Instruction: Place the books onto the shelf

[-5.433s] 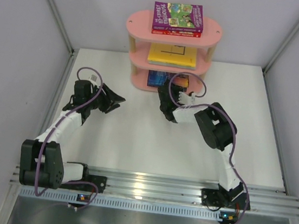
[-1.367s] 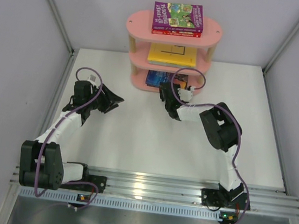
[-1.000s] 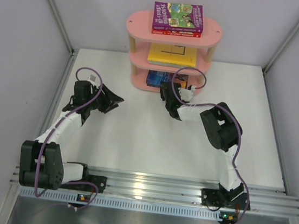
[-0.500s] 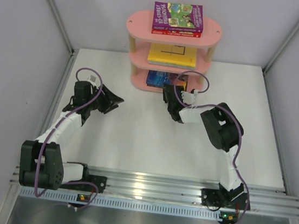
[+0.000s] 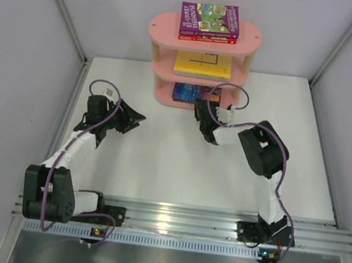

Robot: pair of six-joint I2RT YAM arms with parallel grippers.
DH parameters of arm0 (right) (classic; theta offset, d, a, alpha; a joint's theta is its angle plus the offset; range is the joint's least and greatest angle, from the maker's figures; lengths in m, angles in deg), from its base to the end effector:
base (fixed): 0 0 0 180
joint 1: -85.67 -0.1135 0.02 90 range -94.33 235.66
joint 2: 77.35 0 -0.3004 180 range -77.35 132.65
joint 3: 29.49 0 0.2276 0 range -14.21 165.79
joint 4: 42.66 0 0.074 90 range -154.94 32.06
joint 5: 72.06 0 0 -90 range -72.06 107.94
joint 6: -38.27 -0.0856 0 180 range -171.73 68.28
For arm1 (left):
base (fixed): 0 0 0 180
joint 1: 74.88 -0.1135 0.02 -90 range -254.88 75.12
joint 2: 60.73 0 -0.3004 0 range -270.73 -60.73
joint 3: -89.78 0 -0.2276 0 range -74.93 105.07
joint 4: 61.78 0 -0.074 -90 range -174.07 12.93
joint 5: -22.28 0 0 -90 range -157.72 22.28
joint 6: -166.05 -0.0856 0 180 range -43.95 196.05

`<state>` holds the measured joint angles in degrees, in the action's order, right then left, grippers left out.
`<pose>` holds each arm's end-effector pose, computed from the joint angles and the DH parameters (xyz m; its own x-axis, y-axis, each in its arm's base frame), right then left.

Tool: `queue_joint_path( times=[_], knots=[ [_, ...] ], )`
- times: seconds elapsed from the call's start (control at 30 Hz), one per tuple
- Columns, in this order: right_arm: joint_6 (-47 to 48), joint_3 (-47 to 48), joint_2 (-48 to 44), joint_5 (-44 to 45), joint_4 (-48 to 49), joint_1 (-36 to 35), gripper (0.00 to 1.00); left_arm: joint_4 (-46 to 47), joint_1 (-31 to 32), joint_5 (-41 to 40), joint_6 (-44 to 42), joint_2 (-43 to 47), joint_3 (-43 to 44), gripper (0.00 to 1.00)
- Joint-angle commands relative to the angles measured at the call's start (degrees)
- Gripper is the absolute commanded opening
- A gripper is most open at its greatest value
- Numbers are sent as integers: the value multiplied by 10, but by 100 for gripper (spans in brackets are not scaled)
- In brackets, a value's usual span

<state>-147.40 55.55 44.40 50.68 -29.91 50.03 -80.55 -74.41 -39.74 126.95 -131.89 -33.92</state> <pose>0.4284 0.2502 0.1736 -0.0554 0.9902 -0.1283 0.3372 0.1395 0.9311 0.2672 -0.0424 0.2566 -0.6580 -0.6800 -0.3235 -0.1789 0.5584 -0.8100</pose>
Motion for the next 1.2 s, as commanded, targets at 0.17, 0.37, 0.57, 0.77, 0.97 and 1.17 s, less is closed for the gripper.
queue_joint_path(
  times=[0.17, 0.37, 0.57, 0.77, 0.97, 1.17],
  knots=[
    [14, -13, -37, 24, 1, 19, 26, 14, -1, 0, -7, 5, 0, 53],
    [19, -16, -40, 24, 5, 22, 26, 16, -1, 0, -6, 5, -1, 53],
    [20, -22, -43, 25, 9, 25, 26, 16, 0, 0, -6, 7, -1, 53],
    [22, -24, -46, 24, 11, 27, 27, 17, -1, 1, -4, 5, -3, 53],
    [26, -23, -46, 24, 12, 28, 26, 16, 0, 0, -5, 7, -4, 53],
    [29, -23, -49, 25, 11, 29, 26, 16, -1, 0, -5, 7, -3, 53]
  ],
)
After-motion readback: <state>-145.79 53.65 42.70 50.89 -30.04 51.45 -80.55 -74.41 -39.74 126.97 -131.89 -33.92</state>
